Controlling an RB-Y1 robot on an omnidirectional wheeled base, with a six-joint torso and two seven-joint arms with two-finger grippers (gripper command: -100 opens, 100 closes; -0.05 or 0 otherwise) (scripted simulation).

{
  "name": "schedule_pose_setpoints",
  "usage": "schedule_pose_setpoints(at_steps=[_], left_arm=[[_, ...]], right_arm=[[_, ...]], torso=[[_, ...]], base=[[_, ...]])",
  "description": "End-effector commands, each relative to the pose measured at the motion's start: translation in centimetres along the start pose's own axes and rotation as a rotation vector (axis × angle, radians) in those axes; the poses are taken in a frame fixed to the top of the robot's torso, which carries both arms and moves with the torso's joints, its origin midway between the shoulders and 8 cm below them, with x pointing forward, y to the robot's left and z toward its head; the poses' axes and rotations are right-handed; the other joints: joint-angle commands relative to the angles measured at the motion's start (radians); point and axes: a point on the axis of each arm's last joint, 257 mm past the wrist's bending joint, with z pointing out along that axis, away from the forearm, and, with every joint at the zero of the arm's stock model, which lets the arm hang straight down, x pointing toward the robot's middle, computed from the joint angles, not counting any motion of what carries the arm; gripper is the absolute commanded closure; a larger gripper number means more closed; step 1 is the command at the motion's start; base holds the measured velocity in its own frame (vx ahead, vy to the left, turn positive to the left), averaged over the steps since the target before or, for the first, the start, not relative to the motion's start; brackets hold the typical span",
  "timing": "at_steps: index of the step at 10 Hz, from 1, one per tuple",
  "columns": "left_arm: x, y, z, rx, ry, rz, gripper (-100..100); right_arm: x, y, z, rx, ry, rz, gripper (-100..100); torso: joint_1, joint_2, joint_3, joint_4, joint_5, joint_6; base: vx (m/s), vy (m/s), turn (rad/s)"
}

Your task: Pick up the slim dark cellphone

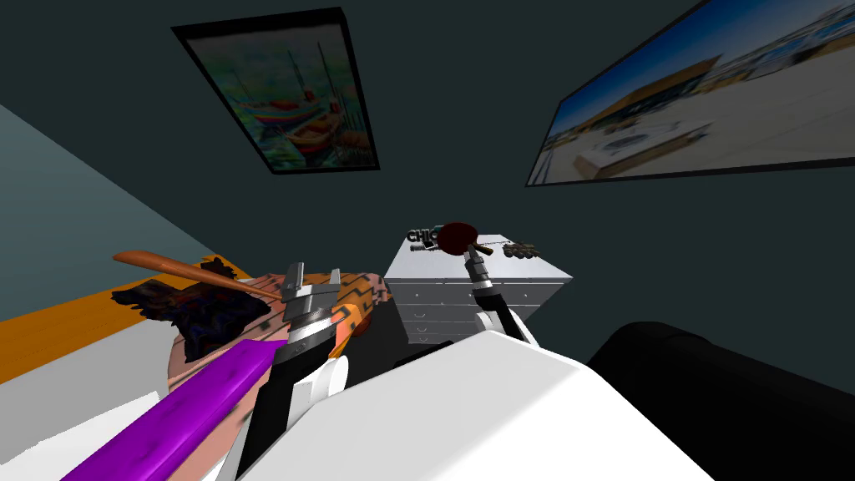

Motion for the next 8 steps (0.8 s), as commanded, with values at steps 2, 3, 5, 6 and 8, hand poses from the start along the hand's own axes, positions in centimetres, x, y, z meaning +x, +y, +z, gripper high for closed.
schedule_pose_setpoints(at_steps=[2,3,5,6,8], left_arm=[[0.0,0.0,0.0,0.000,0.000,0.000,0],[0.0,0.0,0.0,0.000,0.000,0.000,0],[0.0,0.0,0.0,0.000,0.000,0.000,0],[0.0,0.0,0.0,0.000,0.000,0.000,0],[0.0,0.0,0.0,0.000,0.000,0.000,0]], right_arm=[[0.2,0.4,0.4,-0.018,0.019,0.071,-100],[0.3,0.6,0.7,-0.028,0.026,0.116,-100],[0.3,0.9,1.1,-0.037,0.025,0.187,-100],[0.5,1.2,1.4,-0.049,0.031,0.243,-100],[0.5,1.4,1.9,-0.059,0.030,0.324,-100]], torso=[[0.001,0.002,0.001,0.000,0.000,0.000],[0.004,0.004,0.002,0.001,0.001,0.000],[0.005,0.006,0.003,0.001,0.001,0.000],[0.004,0.004,0.003,0.001,0.001,0.000],[0.003,0.003,0.002,0.001,0.001,0.000]], base=[[-0.060,0.045,0.001],[-0.098,0.070,0.001],[-0.072,0.067,0.002],[-0.045,0.058,0.004],[-0.044,0.047,0.002]])
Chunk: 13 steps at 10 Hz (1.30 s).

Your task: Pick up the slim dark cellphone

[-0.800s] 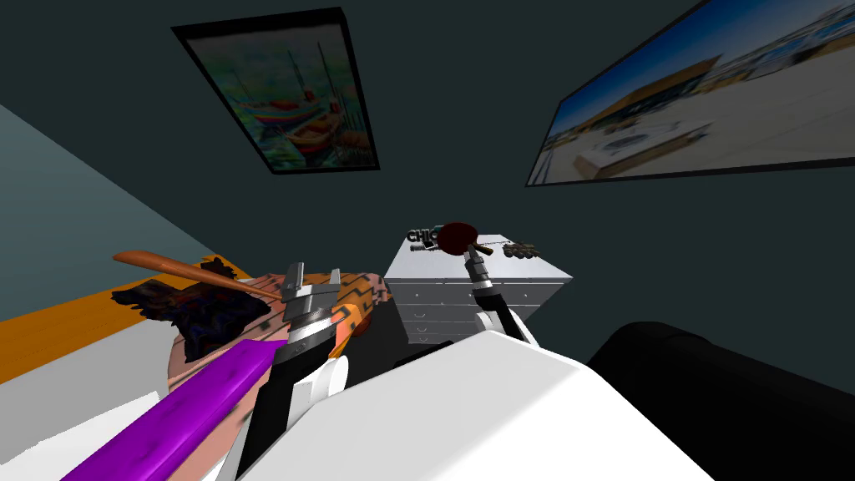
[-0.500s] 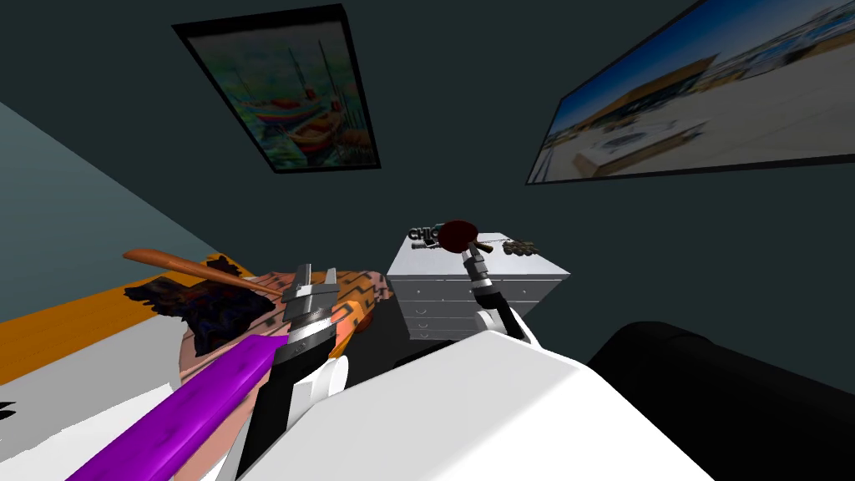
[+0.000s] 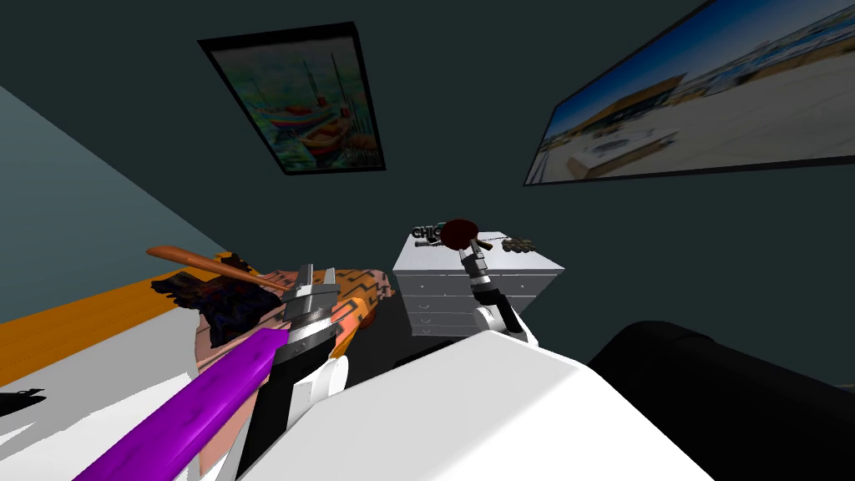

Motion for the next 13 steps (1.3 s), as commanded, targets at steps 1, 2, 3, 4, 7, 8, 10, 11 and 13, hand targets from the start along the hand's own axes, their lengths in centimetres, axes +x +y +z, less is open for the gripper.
schedule_pose_setpoints(at_steps=[1,2,3,4,7,8,10,11,13], left_arm=[[0.0,0.0,0.0,0.000,0.000,0.000,0],[0.0,0.0,0.0,0.000,0.000,0.000,0],[0.0,0.0,0.0,0.000,0.000,0.000,0],[0.0,0.0,0.0,0.000,0.000,0.000,0],[0.0,0.0,0.0,0.000,0.000,0.000,0],[0.0,0.0,0.0,0.000,0.000,0.000,0],[0.0,0.0,0.0,0.000,0.000,0.000,0],[0.0,0.0,0.0,0.000,0.000,0.000,0],[0.0,0.0,0.0,0.000,0.000,0.000,0]], right_arm=[[-0.2,0.1,0.2,-0.005,-0.008,0.062,-100],[0.2,0.3,0.7,-0.018,0.000,0.122,-100],[-0.1,0.3,0.7,-0.017,-0.011,0.151,-100],[-0.2,0.3,0.7,-0.017,-0.015,0.161,-100],[-0.2,0.4,1.3,-0.027,-0.022,0.268,-100],[0.1,0.6,1.8,-0.039,-0.016,0.343,-100],[-0.2,0.5,1.8,-0.037,-0.031,0.383,-100],[0.2,0.6,2.4,-0.048,-0.023,0.458,-100],[-0.3,0.4,2.4,-0.046,-0.040,0.506,-100]], torso=[[0.000,0.000,0.000,0.000,0.000,0.000],[0.000,-0.001,0.000,0.000,0.000,0.000],[0.000,-0.001,0.000,0.000,0.000,0.000],[-0.001,-0.001,0.000,0.000,0.000,0.000],[-0.001,-0.001,-0.001,0.000,0.000,0.000],[-0.002,-0.002,-0.001,0.000,0.000,0.000],[-0.001,-0.001,-0.001,0.000,0.000,0.000],[-0.002,-0.002,-0.001,0.000,0.000,0.000],[-0.001,-0.002,-0.001,0.000,0.000,0.000]], base=[[-0.037,0.047,-0.002],[-0.040,0.048,0.000],[-0.036,0.043,0.000],[-0.017,0.020,-0.001],[-0.029,0.035,-0.001],[-0.034,0.043,0.000],[-0.022,0.035,-0.002],[-0.020,0.038,-0.002],[-0.021,0.029,-0.002]])
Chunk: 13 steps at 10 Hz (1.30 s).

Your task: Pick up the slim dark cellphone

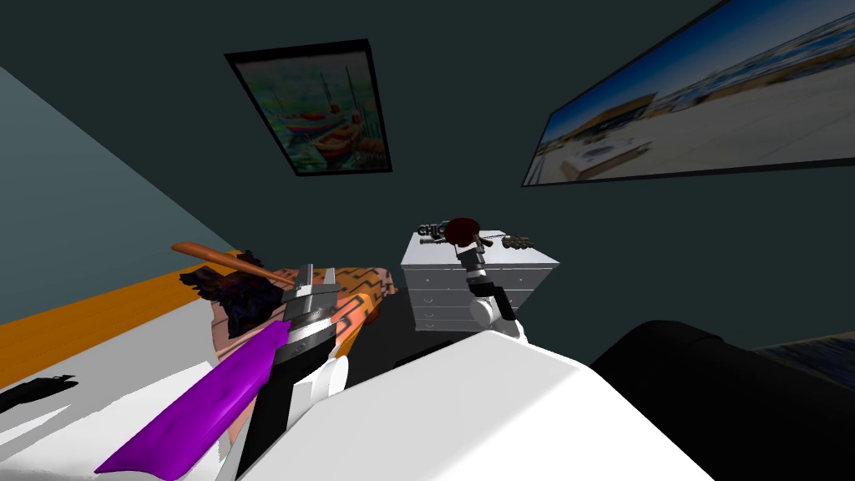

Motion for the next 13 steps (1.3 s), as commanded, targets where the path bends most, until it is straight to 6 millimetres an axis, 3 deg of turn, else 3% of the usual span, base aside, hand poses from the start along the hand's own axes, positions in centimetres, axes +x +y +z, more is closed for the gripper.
schedule_pose_setpoints(at_steps=[1,13], left_arm=[[0.0,0.0,0.0,0.000,0.000,0.000,0],[0.0,0.0,0.0,0.000,0.000,0.000,0]], right_arm=[[0.4,-0.1,0.6,-0.007,0.005,0.089,-100],[-0.1,-1.1,2.5,-0.019,-0.055,0.547,-100]], torso=[[0.000,0.000,0.000,0.000,0.000,0.000],[0.001,0.000,0.000,0.000,0.000,0.000]], base=[[-0.022,0.050,-0.004],[-0.016,0.031,-0.006]])
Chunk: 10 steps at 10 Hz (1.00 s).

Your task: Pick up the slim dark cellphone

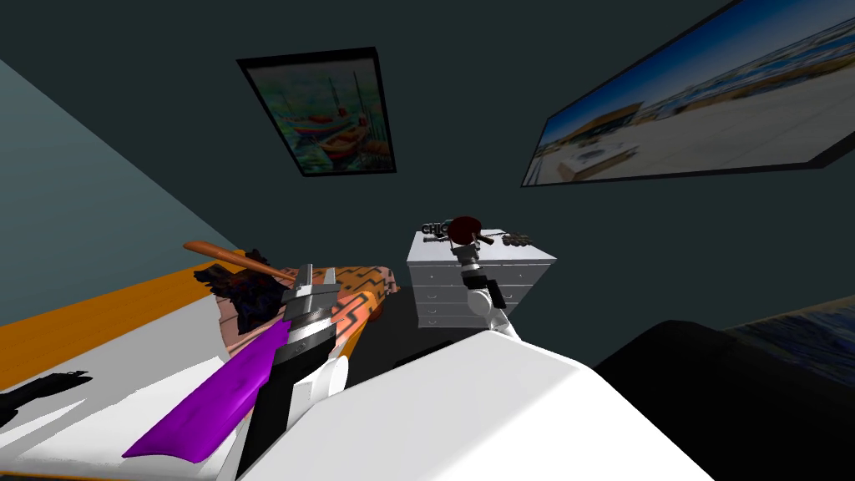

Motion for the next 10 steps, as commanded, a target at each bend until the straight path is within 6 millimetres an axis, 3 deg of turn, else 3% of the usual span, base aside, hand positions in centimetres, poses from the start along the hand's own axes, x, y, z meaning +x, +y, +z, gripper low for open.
schedule_pose_setpoints(at_steps=[1,10], left_arm=[[0.0,0.0,0.0,0.000,0.000,0.000,0],[0.0,0.0,0.0,0.000,0.000,0.000,0]], right_arm=[[-0.2,0.0,0.0,-0.002,-0.009,0.028,-100],[-0.7,-2.0,1.8,0.008,-0.055,0.406,-100]], torso=[[0.000,0.000,0.000,0.000,0.000,0.000],[0.000,0.000,0.000,0.000,0.000,0.000]], base=[[0.000,0.000,0.000],[-0.009,0.024,-0.013]])
